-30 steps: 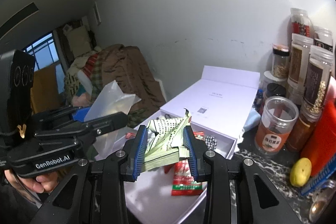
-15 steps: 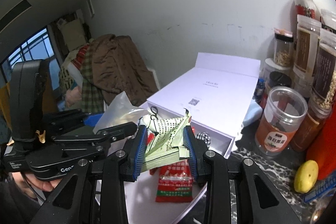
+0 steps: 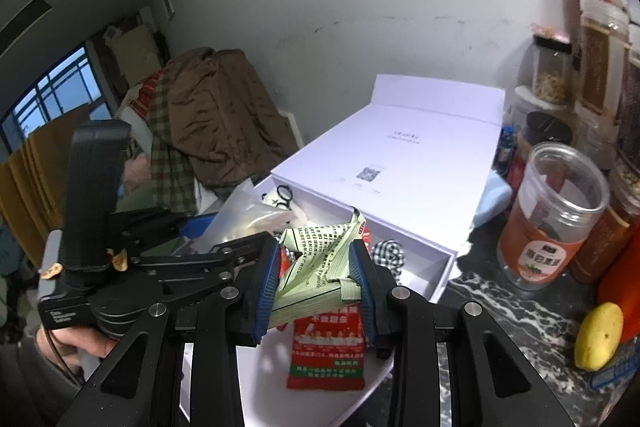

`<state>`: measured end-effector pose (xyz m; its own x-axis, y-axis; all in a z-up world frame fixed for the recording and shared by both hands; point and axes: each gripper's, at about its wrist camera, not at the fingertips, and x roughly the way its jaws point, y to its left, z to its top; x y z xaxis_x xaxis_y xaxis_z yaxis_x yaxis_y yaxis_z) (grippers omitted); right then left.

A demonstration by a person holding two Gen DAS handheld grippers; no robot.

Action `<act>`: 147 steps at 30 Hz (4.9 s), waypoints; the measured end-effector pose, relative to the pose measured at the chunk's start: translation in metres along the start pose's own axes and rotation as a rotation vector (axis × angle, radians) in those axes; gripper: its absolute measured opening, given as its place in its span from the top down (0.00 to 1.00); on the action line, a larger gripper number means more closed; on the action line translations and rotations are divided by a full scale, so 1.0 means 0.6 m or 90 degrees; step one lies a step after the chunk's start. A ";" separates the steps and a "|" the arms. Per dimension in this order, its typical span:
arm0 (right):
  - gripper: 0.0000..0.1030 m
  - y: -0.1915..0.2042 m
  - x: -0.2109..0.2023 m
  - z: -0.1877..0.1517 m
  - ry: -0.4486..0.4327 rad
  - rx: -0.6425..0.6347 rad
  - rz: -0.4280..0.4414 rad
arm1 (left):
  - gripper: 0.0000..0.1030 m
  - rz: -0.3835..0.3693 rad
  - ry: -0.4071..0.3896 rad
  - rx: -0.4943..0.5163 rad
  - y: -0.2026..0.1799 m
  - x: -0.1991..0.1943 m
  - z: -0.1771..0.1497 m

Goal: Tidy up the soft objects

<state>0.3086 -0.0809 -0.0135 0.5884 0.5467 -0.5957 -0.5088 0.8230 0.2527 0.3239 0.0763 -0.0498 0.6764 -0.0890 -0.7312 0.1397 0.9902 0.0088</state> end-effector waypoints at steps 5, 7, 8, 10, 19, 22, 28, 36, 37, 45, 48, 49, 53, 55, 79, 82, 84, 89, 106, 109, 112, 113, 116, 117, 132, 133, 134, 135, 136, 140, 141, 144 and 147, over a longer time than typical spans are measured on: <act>0.66 -0.006 0.023 0.007 0.015 0.000 -0.002 | 0.60 0.020 0.001 0.005 -0.001 0.012 0.006; 0.66 -0.007 0.035 0.010 0.025 -0.005 -0.002 | 0.60 0.029 0.003 0.001 0.003 0.017 0.009; 0.66 -0.008 0.040 0.012 0.029 -0.006 -0.002 | 0.60 0.034 0.005 -0.004 0.006 0.021 0.011; 0.66 -0.008 0.051 0.015 0.036 -0.009 -0.003 | 0.60 0.041 0.009 -0.003 0.009 0.027 0.015; 0.66 -0.014 0.089 0.018 0.056 -0.015 -0.010 | 0.59 0.066 0.017 0.012 0.018 0.042 0.024; 0.66 -0.008 0.109 0.013 0.073 -0.028 -0.020 | 0.58 0.065 0.018 -0.001 0.027 0.045 0.028; 0.66 -0.010 0.130 0.009 0.092 -0.029 -0.022 | 0.57 0.066 0.032 -0.005 0.036 0.052 0.026; 0.65 -0.022 0.139 0.009 0.120 -0.007 -0.021 | 0.49 0.074 0.070 -0.005 0.038 0.069 0.026; 0.65 -0.021 0.139 0.009 0.121 -0.009 -0.025 | 0.49 0.074 0.078 -0.010 0.039 0.072 0.025; 0.62 -0.025 0.144 0.010 0.132 -0.015 -0.063 | 0.45 0.086 0.093 0.002 0.029 0.081 0.028; 0.53 -0.024 0.137 0.011 0.136 -0.017 -0.066 | 0.45 0.087 0.098 0.000 0.030 0.080 0.030; 0.49 -0.024 0.131 0.011 0.132 -0.018 -0.066 | 0.44 0.088 0.102 -0.004 0.031 0.079 0.030; 0.48 -0.023 0.118 0.014 0.126 -0.025 -0.068 | 0.41 0.098 0.106 -0.010 0.027 0.070 0.028; 0.45 -0.023 0.111 0.015 0.125 -0.027 -0.070 | 0.37 0.103 0.103 -0.008 0.023 0.064 0.027; 0.37 0.025 -0.042 0.065 0.020 -0.054 -0.102 | 0.16 0.114 -0.043 -0.013 -0.008 -0.108 0.061; 0.37 0.038 -0.074 0.075 -0.009 -0.065 -0.112 | 0.16 0.104 -0.074 -0.015 -0.011 -0.149 0.069; 0.36 0.049 -0.101 0.081 -0.031 -0.074 -0.120 | 0.16 0.103 -0.093 -0.018 -0.012 -0.175 0.071; 0.33 0.075 -0.163 0.086 -0.079 -0.092 -0.129 | 0.16 0.101 -0.138 -0.027 -0.016 -0.241 0.071; 0.12 0.157 -0.363 0.022 -0.194 -0.130 -0.181 | 0.04 0.122 -0.264 -0.019 -0.060 -0.434 0.001; 0.10 0.156 -0.392 0.002 -0.203 -0.116 -0.192 | 0.04 0.112 -0.264 -0.018 -0.069 -0.448 -0.022; 0.07 0.159 -0.413 -0.020 -0.217 -0.109 -0.204 | 0.04 0.094 -0.257 -0.022 -0.076 -0.454 -0.049; 0.06 0.160 -0.418 -0.026 -0.218 -0.107 -0.209 | 0.04 0.084 -0.252 -0.023 -0.078 -0.454 -0.056; 0.06 0.160 -0.430 -0.050 -0.215 -0.098 -0.224 | 0.04 0.068 -0.239 -0.023 -0.086 -0.454 -0.083; 0.06 0.159 -0.432 -0.057 -0.212 -0.094 -0.227 | 0.04 0.067 -0.237 -0.023 -0.088 -0.454 -0.091; 0.06 0.148 -0.412 -0.161 -0.143 -0.033 -0.245 | 0.04 0.038 -0.180 -0.033 -0.113 -0.429 -0.178; 0.06 0.146 -0.406 -0.168 -0.134 -0.026 -0.243 | 0.04 0.040 -0.175 -0.031 -0.117 -0.425 -0.183; 0.06 0.146 -0.402 -0.173 -0.126 -0.023 -0.240 | 0.04 0.040 -0.172 -0.030 -0.119 -0.422 -0.186; 0.06 0.146 -0.398 -0.178 -0.120 -0.020 -0.238 | 0.04 0.039 -0.169 -0.031 -0.121 -0.419 -0.190; 0.06 0.146 -0.397 -0.181 -0.116 -0.017 -0.238 | 0.04 0.035 -0.164 -0.030 -0.124 -0.416 -0.193; 0.06 0.142 -0.390 -0.197 -0.101 -0.006 -0.239 | 0.04 0.027 -0.154 -0.026 -0.132 -0.409 -0.204; 0.06 0.142 -0.390 -0.199 -0.099 -0.005 -0.238 | 0.04 0.026 -0.153 -0.026 -0.134 -0.408 -0.205; 0.06 0.141 -0.391 -0.205 -0.096 0.000 -0.237 | 0.04 0.021 -0.150 -0.026 -0.137 -0.407 -0.208; 0.06 0.140 -0.396 -0.206 -0.098 0.006 -0.238 | 0.04 0.018 -0.149 -0.025 -0.139 -0.407 -0.208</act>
<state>0.0484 -0.1605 0.0549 0.8190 0.2258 -0.5274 -0.2367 0.9704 0.0478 0.0568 0.0289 0.0432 0.8297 -0.0800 -0.5525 0.0940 0.9956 -0.0030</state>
